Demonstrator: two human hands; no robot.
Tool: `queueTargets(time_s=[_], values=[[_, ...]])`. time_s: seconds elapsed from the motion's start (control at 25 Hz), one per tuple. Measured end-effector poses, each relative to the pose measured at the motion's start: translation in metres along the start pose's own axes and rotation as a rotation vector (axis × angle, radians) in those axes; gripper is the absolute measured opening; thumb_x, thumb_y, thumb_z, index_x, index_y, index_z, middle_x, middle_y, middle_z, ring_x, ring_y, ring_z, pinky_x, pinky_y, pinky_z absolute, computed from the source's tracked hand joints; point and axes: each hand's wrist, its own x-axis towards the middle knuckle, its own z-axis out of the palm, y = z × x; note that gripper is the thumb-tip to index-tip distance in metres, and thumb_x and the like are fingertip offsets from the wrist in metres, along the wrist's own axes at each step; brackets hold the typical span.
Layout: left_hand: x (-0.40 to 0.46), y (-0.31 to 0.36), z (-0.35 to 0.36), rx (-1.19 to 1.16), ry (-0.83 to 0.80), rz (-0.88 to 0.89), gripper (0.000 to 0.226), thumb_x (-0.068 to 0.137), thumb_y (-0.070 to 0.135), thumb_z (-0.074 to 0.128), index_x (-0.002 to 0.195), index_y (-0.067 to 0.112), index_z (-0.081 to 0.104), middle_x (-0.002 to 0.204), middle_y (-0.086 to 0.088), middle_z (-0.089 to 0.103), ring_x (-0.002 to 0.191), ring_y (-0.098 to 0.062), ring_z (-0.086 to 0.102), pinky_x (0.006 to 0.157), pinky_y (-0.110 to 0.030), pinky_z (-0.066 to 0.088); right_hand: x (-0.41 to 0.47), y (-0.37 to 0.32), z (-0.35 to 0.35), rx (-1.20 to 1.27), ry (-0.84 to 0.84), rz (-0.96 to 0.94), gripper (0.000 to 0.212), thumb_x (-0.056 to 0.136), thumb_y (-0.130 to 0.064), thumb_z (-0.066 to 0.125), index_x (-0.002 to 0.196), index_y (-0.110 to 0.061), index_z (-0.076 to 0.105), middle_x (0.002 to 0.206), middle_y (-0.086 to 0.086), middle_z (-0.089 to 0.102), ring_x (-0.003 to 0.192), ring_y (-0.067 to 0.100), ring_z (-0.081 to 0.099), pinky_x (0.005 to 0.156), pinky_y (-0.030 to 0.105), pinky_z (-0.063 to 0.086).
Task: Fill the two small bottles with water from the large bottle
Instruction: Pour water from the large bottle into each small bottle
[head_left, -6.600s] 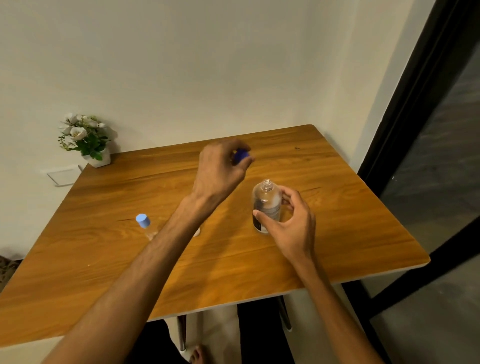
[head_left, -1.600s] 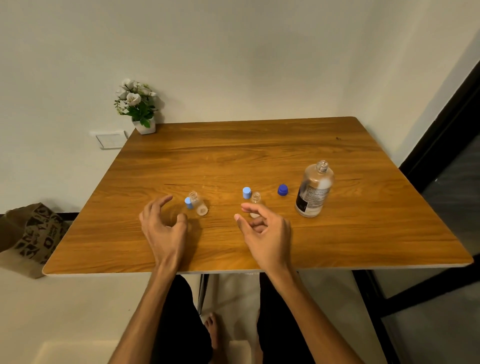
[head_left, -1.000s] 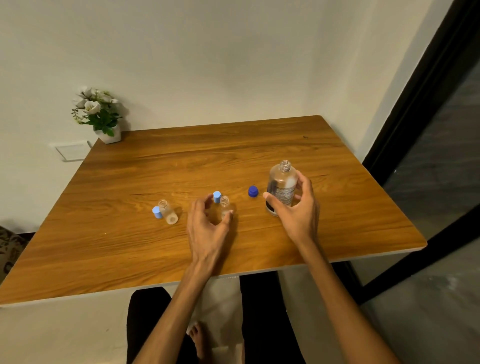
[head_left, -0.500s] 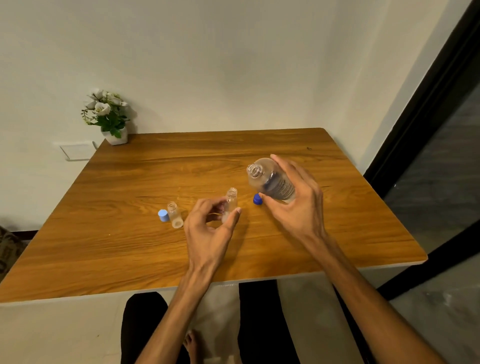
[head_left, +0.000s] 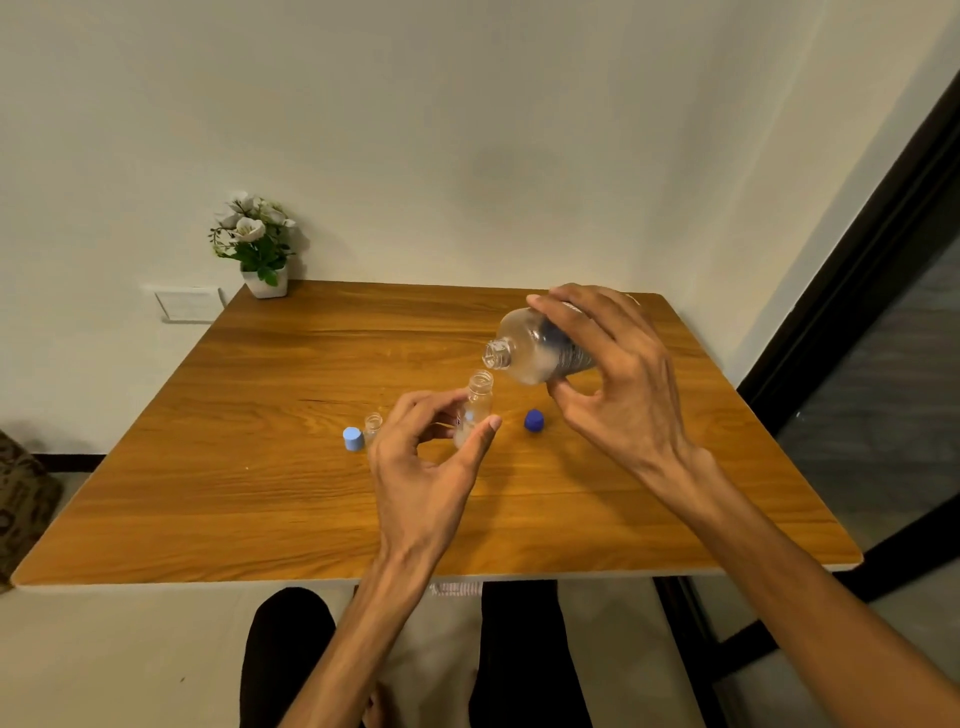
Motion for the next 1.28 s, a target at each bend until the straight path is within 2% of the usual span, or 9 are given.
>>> queueTargets(time_s=[0.16,0.4,0.84,1.28], values=[[0.0,0.003,-0.003,-0.002,0.005,0.012,0.032,0.08,0.021,0.092,0.108,0.012,0.079,0.101,0.0,0.073,0.093,-0.016,0.071,0.076,-0.038,0.063,0.005,-0.002,0.0,-0.027,0.013,-0.061,0.074,0.073,-0.004,0.082,0.144,-0.012,0.061,0.142,0.014,0.063,0.134,0.034,0.056,0.109,0.054,0.049],[0.0,0.003,-0.009,-0.005,0.013,0.018,0.033,0.08,0.021,0.092,0.109,0.012,0.079,0.102,0.0,0.073,0.092,-0.016,0.071,0.076,-0.037,0.063,0.012,-0.003,0.0,-0.065,0.007,-0.095,0.074,0.074,-0.005,0.085,0.144,-0.013,0.061,0.143,0.015,0.062,0.136,0.036,0.055,0.116,0.047,0.043],[-0.001,0.002,-0.013,-0.009,0.031,0.015,0.034,0.078,0.021,0.093,0.108,0.012,0.079,0.102,0.002,0.073,0.091,-0.017,0.071,0.075,-0.029,0.061,0.019,-0.008,-0.001,-0.094,0.03,-0.134,0.071,0.074,-0.004,0.083,0.142,-0.01,0.063,0.141,0.018,0.063,0.134,0.038,0.055,0.114,0.052,0.045],[-0.004,0.0,-0.014,-0.004,0.041,-0.007,0.034,0.077,0.021,0.094,0.107,0.012,0.079,0.101,0.003,0.073,0.091,-0.016,0.072,0.075,-0.034,0.063,0.017,-0.01,-0.001,-0.106,0.026,-0.165,0.074,0.073,0.0,0.082,0.143,-0.012,0.061,0.143,0.018,0.062,0.137,0.035,0.051,0.118,0.051,0.04]])
